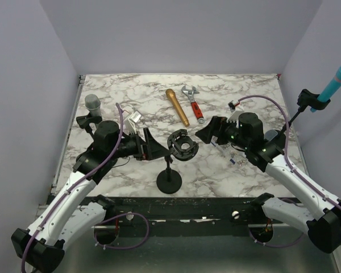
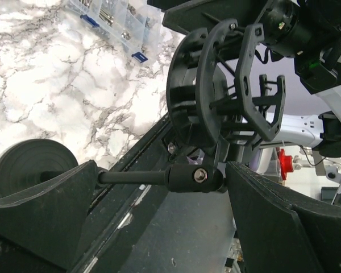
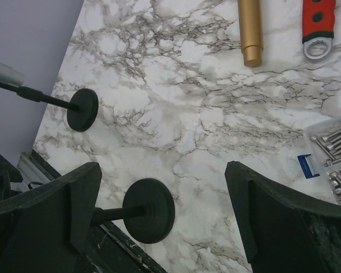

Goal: Remove the microphone from the stand

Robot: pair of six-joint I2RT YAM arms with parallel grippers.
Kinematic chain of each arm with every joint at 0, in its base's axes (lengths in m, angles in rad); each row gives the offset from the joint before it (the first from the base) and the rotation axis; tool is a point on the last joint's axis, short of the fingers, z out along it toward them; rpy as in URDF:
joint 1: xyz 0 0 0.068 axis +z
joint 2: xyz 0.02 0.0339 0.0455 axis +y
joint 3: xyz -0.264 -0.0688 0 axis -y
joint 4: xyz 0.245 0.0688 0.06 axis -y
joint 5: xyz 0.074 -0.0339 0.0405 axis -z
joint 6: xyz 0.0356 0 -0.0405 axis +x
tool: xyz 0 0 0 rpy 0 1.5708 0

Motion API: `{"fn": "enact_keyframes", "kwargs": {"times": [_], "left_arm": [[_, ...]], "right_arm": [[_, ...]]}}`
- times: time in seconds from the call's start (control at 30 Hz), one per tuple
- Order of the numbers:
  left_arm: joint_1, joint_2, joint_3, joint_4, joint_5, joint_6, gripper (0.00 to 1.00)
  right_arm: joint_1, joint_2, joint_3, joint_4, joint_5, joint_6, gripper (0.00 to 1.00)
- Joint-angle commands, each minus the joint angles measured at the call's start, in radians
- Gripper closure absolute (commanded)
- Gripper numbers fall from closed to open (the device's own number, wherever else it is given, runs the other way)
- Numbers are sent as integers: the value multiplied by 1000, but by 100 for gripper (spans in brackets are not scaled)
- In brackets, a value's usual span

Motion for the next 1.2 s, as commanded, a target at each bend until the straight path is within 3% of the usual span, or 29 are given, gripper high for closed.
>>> {"fn": "enact_keyframes", "kwargs": {"times": [0.0,0.27,0.63,1.17], "left_arm": [[0,17,58,-30,-37,33,2],[-1,32,23,-8,-32,24,7],[-1,-24,-140,-31,-112,45,15],[-1,4,-264,7,-140,55,16]], "right_arm": [[-2,-1,1,29,-13,8,0],[-2,-17,-15,20,-2,8,0],[-2,-14,-46,50,-11,22,0],[-2,2,-85,84,-19,30,0]]}}
